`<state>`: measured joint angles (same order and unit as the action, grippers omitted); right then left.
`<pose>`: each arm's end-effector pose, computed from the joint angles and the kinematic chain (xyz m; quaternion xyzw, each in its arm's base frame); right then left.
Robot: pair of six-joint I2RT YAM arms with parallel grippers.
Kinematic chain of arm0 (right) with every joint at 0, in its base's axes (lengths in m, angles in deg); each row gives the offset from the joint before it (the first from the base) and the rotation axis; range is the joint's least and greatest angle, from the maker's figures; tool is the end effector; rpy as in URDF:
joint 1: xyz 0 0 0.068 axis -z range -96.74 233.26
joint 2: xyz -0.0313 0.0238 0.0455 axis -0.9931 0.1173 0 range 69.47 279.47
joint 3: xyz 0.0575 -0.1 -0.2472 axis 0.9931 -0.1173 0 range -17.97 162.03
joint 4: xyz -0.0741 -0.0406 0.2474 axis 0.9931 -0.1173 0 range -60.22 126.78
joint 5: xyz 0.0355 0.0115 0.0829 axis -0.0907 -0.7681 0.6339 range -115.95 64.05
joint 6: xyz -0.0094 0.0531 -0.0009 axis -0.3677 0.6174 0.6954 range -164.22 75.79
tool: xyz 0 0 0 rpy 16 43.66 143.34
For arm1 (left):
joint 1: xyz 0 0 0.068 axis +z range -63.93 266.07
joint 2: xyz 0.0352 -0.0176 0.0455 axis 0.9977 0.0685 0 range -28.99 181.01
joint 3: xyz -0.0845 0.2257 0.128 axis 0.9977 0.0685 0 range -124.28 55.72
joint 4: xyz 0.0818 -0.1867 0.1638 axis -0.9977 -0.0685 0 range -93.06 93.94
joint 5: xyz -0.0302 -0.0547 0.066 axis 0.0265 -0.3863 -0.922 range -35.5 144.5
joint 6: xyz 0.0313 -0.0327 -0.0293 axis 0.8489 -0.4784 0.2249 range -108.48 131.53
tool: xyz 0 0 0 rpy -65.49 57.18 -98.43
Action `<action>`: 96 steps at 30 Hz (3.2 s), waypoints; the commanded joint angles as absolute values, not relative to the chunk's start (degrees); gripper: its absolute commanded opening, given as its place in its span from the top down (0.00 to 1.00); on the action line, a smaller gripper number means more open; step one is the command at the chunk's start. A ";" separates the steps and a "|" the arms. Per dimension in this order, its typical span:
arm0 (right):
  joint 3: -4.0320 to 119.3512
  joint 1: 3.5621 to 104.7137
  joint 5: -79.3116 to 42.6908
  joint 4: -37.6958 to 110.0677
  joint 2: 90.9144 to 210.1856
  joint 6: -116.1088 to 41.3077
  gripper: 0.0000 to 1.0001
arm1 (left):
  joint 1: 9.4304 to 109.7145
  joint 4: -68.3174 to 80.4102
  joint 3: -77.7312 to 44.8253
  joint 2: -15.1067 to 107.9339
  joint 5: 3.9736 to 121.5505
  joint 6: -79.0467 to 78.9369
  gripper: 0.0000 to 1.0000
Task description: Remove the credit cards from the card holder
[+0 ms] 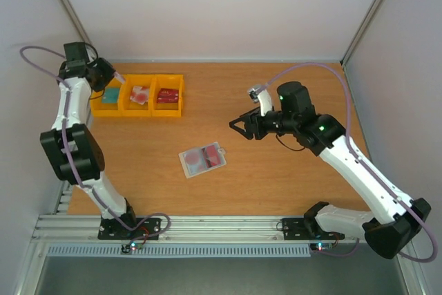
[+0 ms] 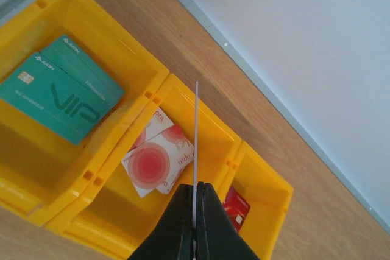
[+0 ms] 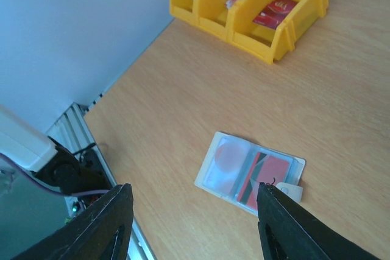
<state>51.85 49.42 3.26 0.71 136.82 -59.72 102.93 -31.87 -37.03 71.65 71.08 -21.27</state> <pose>0.1963 0.1525 0.3695 -0.4643 0.7252 0.2923 0.4160 0.3837 0.1056 0.3241 -0.3307 0.8496 -0.1852 0.3668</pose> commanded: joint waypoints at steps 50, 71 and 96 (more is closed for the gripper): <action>56.72 44.56 -14.30 -15.30 144.21 -54.72 0.43 | 96.35 -31.72 -43.41 83.44 65.44 -29.37 0.01; 70.36 39.31 -23.20 -27.41 170.80 -58.72 0.02 | 82.22 -58.73 -2.47 51.04 73.65 -9.02 0.02; 88.79 34.06 -28.59 -33.85 186.52 -58.85 0.03 | 71.53 -9.41 25.02 54.41 78.31 -30.66 0.01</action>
<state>86.88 34.78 -32.89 -32.60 185.50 -59.00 72.38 -13.75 19.99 52.24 82.29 -28.55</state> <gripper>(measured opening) 0.974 0.993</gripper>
